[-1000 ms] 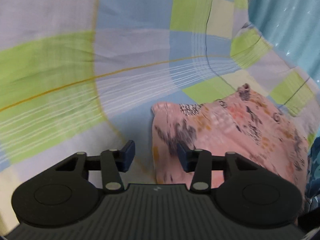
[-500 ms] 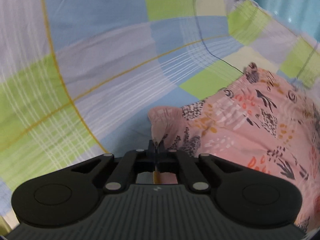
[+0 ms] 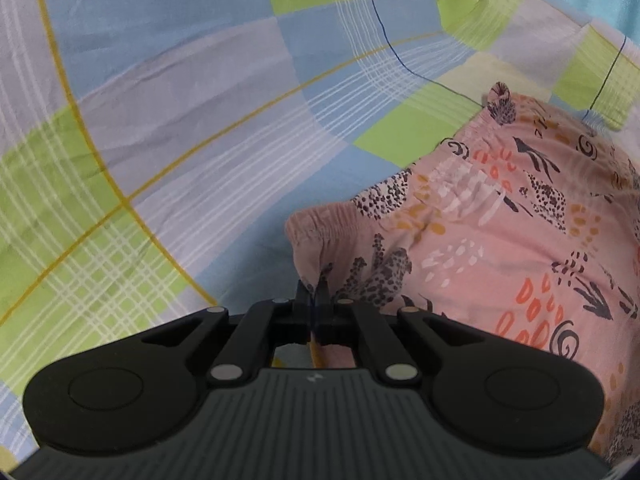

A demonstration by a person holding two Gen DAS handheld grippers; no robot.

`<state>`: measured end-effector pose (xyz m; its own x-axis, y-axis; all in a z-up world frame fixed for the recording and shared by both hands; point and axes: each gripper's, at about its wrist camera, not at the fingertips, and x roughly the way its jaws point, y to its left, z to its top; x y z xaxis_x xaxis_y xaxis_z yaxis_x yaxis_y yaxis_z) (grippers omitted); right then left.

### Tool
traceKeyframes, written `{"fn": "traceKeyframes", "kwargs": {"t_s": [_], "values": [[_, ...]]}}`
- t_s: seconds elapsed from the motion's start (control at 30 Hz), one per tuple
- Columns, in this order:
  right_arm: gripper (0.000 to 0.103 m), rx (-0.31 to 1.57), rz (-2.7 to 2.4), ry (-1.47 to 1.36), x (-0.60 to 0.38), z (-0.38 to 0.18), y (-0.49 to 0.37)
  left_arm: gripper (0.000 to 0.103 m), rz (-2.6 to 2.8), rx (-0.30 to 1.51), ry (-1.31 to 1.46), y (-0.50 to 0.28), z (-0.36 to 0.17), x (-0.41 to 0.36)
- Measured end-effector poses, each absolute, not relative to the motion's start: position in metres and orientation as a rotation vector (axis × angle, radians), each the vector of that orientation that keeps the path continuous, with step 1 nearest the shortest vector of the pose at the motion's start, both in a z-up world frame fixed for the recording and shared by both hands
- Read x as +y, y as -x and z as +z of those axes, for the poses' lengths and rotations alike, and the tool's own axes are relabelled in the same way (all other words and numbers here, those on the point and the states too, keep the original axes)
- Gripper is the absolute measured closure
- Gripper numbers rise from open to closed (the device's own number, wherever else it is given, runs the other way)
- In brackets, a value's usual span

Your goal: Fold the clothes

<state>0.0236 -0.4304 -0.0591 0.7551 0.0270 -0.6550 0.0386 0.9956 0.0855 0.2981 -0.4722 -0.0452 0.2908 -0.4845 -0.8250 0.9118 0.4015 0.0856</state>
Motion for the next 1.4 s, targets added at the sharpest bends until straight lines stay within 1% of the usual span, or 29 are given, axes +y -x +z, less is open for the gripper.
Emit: {"fn": "traceKeyframes", "kwargs": {"t_s": [0.17, 0.37, 0.47, 0.63, 0.8, 0.93, 1.13, 1.23, 1.4], "values": [[0.099, 0.841, 0.003, -0.16, -0.439, -0.053, -0.038, 0.103, -0.997, 0.882, -0.644, -0.299, -0.039, -0.482], [0.099, 0.942, -0.013, -0.249, -0.453, -0.026, -0.04, 0.103, -0.96, 0.968, -0.642, -0.304, -0.026, -0.494], [0.099, 0.928, -0.025, -0.285, -0.46, -0.001, -0.032, 0.103, -0.962, 1.012, -0.634, -0.31, -0.015, -0.496], [0.099, 0.811, -0.036, -0.339, -0.468, 0.049, 0.005, 0.103, -0.989, 1.066, -0.632, -0.315, 0.006, -0.502], [0.099, 0.834, -0.227, -0.538, -0.501, 0.061, 0.048, 0.103, -1.048, 1.054, -0.687, -0.307, 0.029, -0.525], [0.099, 0.831, -0.346, -0.664, -0.534, 0.066, 0.078, 0.103, -1.101, 1.05, -0.708, -0.297, 0.046, -0.566], [0.099, 0.764, -0.491, -0.798, -0.598, 0.068, 0.118, 0.103, -1.163, 1.084, -0.67, -0.277, 0.062, -0.647], [0.099, 0.752, -0.556, -0.836, -0.632, 0.059, 0.137, 0.103, -1.181, 1.102, -0.694, -0.262, 0.053, -0.691], [0.099, 0.78, -0.65, -0.868, -0.685, 0.024, 0.174, 0.103, -1.187, 1.163, -0.71, -0.239, 0.021, -0.751]]}}
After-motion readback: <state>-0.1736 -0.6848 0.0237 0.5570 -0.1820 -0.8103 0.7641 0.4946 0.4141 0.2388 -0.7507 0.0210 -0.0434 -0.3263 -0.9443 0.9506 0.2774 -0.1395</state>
